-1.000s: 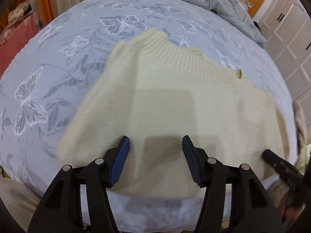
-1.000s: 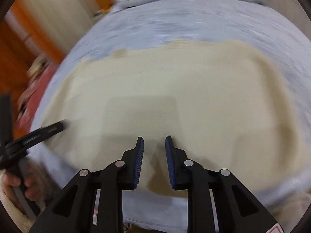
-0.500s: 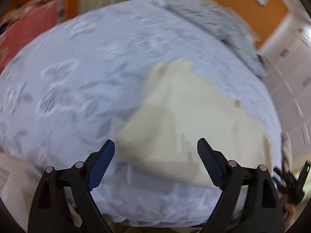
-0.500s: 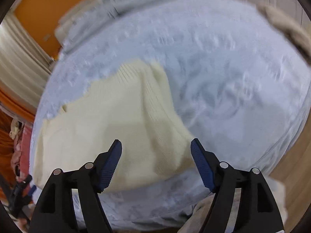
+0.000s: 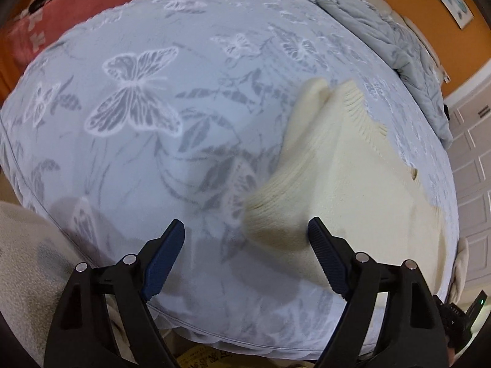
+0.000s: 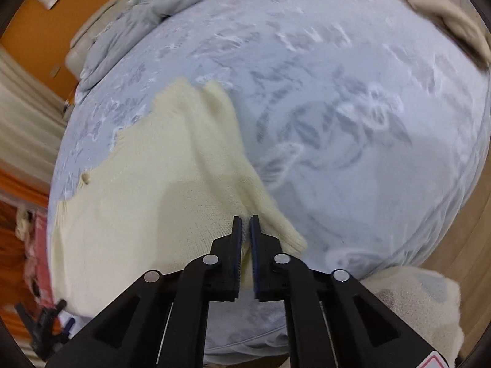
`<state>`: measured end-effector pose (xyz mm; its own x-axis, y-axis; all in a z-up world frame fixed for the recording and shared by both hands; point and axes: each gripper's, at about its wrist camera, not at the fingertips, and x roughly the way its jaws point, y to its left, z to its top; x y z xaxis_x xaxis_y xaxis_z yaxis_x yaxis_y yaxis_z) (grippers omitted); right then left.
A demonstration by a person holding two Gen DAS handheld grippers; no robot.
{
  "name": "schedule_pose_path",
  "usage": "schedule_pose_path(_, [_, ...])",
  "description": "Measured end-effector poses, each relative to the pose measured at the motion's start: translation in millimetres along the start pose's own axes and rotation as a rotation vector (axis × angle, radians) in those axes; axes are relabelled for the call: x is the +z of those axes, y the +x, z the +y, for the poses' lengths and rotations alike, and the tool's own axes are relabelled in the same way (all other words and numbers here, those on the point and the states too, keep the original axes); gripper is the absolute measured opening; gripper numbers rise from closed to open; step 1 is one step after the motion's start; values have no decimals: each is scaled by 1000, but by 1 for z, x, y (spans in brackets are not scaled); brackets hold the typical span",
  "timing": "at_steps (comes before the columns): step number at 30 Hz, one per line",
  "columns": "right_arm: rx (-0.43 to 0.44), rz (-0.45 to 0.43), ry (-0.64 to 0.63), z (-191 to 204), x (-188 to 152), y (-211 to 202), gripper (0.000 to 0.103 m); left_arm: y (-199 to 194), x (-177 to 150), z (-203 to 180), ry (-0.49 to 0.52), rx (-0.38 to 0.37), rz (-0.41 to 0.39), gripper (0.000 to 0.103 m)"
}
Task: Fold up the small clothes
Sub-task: 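Smooth the folded cardigan flat with both grippers open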
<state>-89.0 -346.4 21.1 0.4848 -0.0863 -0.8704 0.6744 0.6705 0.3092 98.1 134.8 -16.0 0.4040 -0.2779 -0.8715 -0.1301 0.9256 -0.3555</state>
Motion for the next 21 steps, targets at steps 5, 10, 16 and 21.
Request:
schedule_pose_path(5, [58, -159, 27, -1, -6, -32, 44, -1, -3, 1, 8, 3, -2, 83])
schedule_pose_path(10, [148, -160, -62, 14, -9, -36, 39, 2, -8, -10, 57, -17, 9, 83])
schedule_pose_path(16, [152, -76, -273, 72, -37, -30, 36, 8, -14, -24, 121, -30, 27, 83])
schedule_pose_path(21, [247, 54, -397, 139, -59, -10, 36, 9, -12, -12, 49, -50, 39, 83])
